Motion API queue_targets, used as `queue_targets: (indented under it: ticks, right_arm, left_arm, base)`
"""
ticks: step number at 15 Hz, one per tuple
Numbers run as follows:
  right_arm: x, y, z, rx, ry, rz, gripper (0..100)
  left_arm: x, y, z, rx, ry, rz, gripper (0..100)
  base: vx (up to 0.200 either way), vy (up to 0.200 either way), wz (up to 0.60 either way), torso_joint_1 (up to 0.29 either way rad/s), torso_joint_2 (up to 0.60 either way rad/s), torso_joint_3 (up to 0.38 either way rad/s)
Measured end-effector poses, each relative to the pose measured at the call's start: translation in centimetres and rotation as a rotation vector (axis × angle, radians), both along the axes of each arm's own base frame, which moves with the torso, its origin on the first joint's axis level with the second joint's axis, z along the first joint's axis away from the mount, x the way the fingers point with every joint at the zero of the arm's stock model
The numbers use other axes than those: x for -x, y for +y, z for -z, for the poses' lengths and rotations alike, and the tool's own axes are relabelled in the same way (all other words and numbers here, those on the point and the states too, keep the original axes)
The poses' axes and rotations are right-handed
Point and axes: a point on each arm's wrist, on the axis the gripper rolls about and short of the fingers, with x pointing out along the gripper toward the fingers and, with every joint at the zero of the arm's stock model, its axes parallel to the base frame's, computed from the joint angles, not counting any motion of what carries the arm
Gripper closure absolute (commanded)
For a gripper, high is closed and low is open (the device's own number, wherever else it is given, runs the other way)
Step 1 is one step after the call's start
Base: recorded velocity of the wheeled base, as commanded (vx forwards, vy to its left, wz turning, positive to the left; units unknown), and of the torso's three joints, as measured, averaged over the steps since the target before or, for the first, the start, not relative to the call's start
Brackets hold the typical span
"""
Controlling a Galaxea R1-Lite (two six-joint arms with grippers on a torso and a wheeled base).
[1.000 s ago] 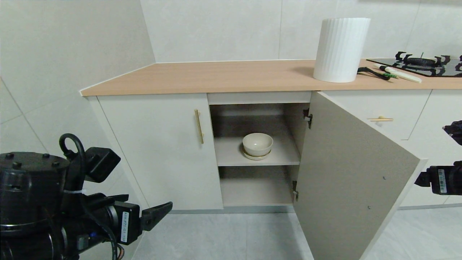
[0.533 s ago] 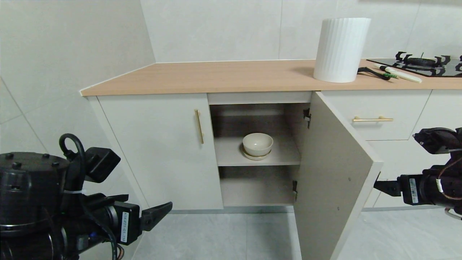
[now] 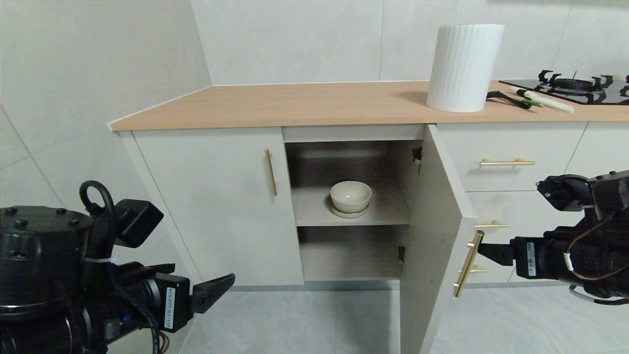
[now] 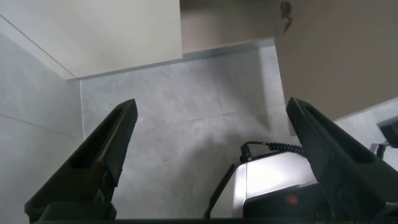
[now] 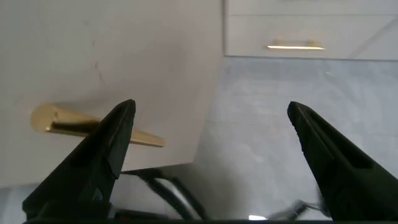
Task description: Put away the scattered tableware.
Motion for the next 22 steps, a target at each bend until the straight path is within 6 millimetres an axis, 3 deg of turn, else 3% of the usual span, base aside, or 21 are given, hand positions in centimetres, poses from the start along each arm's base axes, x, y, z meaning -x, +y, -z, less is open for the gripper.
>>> queue_targets:
  ticks: [4,8,15,22]
  right_arm:
    - [0.0,1.4,0.3,-0.020,-0.008,-0.049,0]
    - [-1.5,3.0,0.7,-0.055,-0.031,-0.120,0]
    - [-8.8,7.4,-0.5,-0.070,-0.056,-0.215,0]
    - [-13.2,8.6,2.5,-0.121,-0.075,-0.161,0]
  left_arm:
    - [0.0,0.0,0.0,0.002,-0.001,0.000,0]
    - [0.1,0.1,-0.1,0.003,-0.006,0.000,0]
    - [0.1,0.1,-0.7,0.021,-0.041,-0.001,0]
    - [0.0,0.0,-0.4,0.018,-0.039,-0.006,0]
  base:
    - [0.000,0.000,0.00,0.000,0.00,0.000]
    - [0.000,0.000,0.00,0.000,0.00,0.000]
    - [0.000,0.000,0.00,0.000,0.00,0.000]
    - [0.000,0.000,0.00,0.000,0.00,0.000]
